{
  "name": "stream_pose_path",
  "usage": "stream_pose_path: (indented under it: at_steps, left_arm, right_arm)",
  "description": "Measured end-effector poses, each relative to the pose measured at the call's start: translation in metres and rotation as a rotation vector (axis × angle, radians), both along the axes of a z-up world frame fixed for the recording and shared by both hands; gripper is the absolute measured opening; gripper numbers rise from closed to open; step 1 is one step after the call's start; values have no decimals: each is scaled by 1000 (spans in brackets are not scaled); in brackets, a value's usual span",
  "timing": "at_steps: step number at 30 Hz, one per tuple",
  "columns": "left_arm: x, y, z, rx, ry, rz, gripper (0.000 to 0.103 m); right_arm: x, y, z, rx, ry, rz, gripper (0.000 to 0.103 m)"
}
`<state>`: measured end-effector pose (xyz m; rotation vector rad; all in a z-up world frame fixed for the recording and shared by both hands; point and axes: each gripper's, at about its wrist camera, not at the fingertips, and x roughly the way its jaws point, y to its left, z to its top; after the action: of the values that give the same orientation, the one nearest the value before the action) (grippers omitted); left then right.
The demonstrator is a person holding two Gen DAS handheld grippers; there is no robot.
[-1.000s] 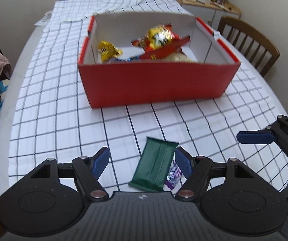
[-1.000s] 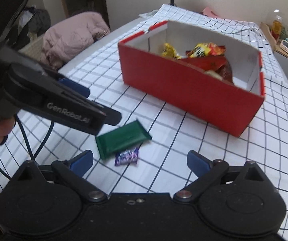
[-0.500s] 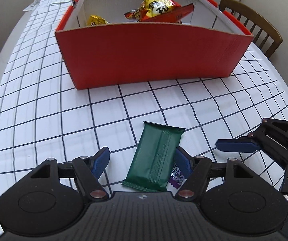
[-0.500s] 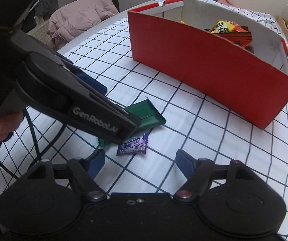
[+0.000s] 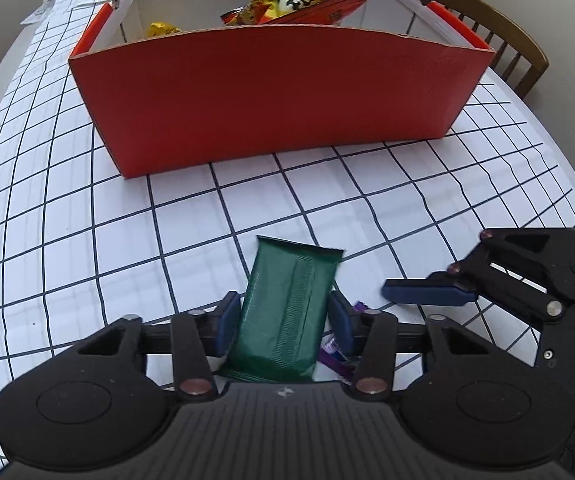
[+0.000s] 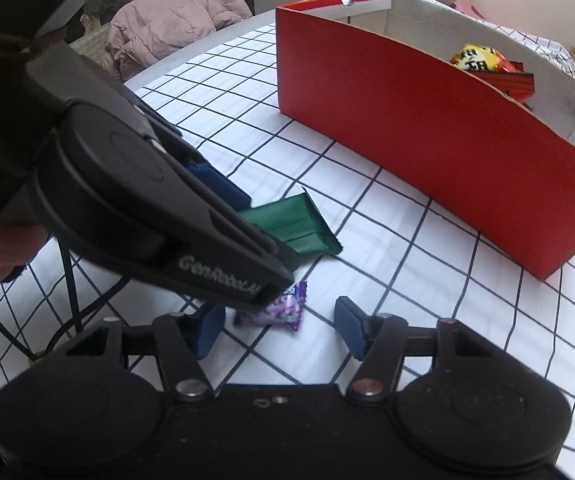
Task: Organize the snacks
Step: 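Grasp the green bar with the left tool while the right tool grasps the purple candy, then lift both held snacks and carry them over the red box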
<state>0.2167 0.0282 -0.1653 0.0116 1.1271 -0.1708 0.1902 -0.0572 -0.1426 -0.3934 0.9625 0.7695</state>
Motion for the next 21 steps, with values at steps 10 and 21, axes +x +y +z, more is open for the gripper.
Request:
stream_pose_path:
  at_steps: [10,21]
  left_arm:
    - [-3,18,2,-26,2,94,45]
    - [-28,35,6,-48,-1,207,45]
  right_arm:
    - [-1,-3,-1,-5,-37,24,41]
    - [-9,1,1,-6,-39,-8,26]
